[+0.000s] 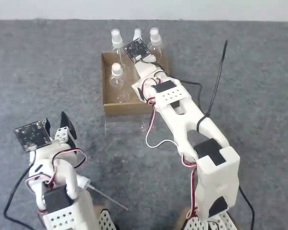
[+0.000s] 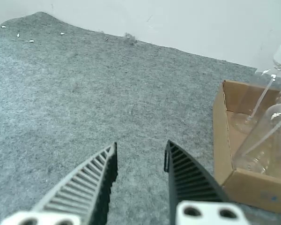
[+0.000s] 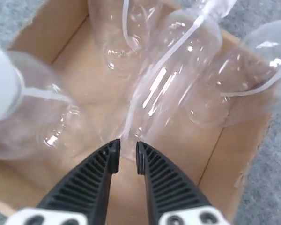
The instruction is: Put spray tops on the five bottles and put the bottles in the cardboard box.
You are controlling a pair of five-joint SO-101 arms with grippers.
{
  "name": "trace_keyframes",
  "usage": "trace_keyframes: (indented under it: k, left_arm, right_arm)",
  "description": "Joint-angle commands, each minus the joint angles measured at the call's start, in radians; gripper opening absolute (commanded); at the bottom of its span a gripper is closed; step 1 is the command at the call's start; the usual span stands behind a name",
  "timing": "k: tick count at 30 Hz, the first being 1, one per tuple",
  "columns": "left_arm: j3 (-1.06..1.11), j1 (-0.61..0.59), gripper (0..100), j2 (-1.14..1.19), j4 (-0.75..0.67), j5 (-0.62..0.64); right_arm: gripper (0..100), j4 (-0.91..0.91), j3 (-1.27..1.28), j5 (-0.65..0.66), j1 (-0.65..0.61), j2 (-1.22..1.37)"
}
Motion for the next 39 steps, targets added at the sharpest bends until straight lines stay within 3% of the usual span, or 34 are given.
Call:
trace_keyframes:
  k: [1, 25, 32, 39]
  left_arm:
    - [-0.012, -0.003, 16, -0.017, -0.031, 0.006]
    - [-0.012, -0.005, 16, -0.017, -0.029, 0.006]
    - [-0.012, -0.005, 16, -0.017, -0.029, 0.006]
    - [-0.012, -0.005, 16, -0.017, -0.029, 0.006]
  right_arm:
    - [0.7, -0.016, -0.021, 0.000, 0.019, -0.001]
    - [0.6, 0.036, -0.021, 0.003, 0.019, 0.045]
    - [0.6, 0.150, -0.149, 0.041, 0.022, 0.130]
    - [0.6, 0.140, -0.172, 0.046, 0.028, 0.163]
